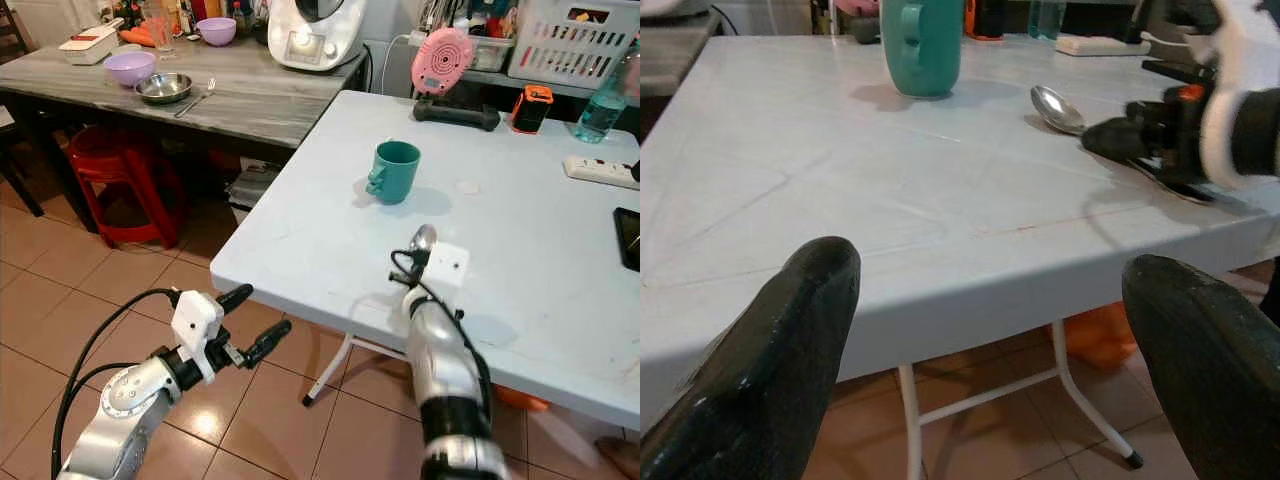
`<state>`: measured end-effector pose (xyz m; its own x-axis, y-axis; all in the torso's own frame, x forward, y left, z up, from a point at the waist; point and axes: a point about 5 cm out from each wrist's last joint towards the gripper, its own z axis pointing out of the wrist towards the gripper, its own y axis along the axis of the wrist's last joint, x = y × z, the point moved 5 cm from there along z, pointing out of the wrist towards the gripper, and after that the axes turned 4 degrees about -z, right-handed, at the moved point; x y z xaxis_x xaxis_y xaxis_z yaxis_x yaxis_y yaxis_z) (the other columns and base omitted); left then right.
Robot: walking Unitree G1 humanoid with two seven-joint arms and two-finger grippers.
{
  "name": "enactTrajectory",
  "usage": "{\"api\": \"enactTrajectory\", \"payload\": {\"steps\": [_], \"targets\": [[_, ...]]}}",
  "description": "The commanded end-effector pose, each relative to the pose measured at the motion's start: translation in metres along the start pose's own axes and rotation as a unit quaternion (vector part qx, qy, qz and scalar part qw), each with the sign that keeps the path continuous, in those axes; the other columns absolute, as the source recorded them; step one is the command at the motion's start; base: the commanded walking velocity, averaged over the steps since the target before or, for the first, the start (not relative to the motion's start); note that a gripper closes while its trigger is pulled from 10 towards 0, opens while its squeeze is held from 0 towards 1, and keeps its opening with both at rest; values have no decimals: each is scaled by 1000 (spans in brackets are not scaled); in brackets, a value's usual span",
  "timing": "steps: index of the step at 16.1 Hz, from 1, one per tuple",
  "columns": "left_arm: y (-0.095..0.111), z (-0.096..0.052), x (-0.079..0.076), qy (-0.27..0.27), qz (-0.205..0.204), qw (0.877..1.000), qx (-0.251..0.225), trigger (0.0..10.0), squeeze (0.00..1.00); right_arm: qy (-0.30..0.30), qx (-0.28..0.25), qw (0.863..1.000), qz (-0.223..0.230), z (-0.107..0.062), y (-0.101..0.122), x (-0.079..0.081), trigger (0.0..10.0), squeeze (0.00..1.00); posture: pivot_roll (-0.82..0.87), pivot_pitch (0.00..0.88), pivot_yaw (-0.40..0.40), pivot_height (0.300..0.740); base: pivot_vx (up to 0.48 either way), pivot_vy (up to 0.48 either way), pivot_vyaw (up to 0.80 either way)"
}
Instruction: Setting the table
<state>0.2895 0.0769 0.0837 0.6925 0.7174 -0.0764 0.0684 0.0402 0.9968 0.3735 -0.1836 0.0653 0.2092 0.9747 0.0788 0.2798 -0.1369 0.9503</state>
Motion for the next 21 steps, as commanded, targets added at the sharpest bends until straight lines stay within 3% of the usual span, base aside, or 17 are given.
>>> {"api": "enactTrajectory", "payload": {"steps": [1, 3, 5, 6, 9, 10, 11, 15, 21], "targets": [[4, 1, 6, 12, 11, 1000, -6, 10000, 0, 14, 32, 999, 2, -6, -19, 8, 0, 0, -57, 16, 10, 740, 0, 0, 0], [8, 1, 30, 86, 23, 996, -15, 10000, 0, 23, -54, 998, -17, -18, 18, 12, 0, 0, -59, 12, 12, 740, 0, 0, 0], [10, 0, 40, 117, 27, 993, -17, 10000, 0, 24, -86, 996, -26, -24, 30, 12, 0, 0, -61, 5, 13, 740, 0, 0, 0], [14, 0, 54, 158, 19, 987, -25, 10000, 0, 6, -136, 990, -39, -35, 49, 4, 0, 0, -61, 0, 15, 740, 0, 0, 0], [19, 0, 70, 205, 3, 978, -41, 10000, 0, -26, -218, 974, -58, -53, 82, -11, 0, 0, -62, 0, 21, 740, 0, 0, 0], [21, 0, 72, 209, 3, 977, -45, 10000, 0, -27, -227, 971, -63, -55, 86, -12, 3059, 0, -63, 0, 23, 740, 0, 0, 0], [23, 1, 74, 212, 0, 976, -50, 10000, 0, -26, -234, 969, -78, -58, 89, -12, 10000, 0, -65, 0, 25, 740, 0, 0, 0], [27, 5, 77, 218, -9, 974, -62, 10000, 0, -37, -213, 973, -77, -61, 77, -19, 10000, 0, -66, 0, 29, 740, 0, 0, -105], [25, 7, 76, 222, -16, 973, -63, 10000, 0, -37, -209, 974, -80, -62, 75, -18, 10000, 0, -69, 0, 28, 740, 0, 332, -800]]}}
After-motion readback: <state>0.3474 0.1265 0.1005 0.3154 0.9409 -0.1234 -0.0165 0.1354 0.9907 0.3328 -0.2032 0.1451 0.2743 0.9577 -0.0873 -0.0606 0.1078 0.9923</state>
